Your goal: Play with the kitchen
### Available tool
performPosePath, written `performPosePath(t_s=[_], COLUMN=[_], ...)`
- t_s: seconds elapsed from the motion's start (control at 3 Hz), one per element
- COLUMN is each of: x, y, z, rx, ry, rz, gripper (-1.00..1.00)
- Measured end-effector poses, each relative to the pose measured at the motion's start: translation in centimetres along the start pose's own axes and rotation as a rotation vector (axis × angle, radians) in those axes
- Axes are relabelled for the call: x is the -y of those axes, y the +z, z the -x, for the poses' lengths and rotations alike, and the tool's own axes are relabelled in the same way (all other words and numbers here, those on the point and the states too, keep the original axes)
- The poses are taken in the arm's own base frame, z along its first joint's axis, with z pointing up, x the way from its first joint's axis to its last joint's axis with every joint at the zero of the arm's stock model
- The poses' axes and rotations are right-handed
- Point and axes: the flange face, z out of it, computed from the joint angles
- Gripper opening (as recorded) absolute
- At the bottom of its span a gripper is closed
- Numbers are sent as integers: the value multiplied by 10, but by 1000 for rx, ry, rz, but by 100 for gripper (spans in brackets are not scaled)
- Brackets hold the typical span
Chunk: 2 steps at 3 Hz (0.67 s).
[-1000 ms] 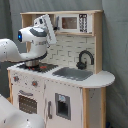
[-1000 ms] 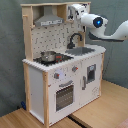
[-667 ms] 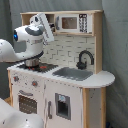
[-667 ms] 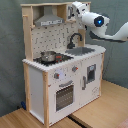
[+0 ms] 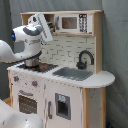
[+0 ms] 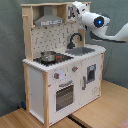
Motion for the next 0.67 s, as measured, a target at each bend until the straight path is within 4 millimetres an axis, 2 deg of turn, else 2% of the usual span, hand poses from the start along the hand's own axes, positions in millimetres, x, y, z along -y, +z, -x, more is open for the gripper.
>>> performPosePath(t_s=[0.33, 0.67], x=[2, 12], y=[-12, -39], z=[-9, -29], rx=[16, 20], ry=[-9, -80], rz=[13, 29], gripper=[100, 100])
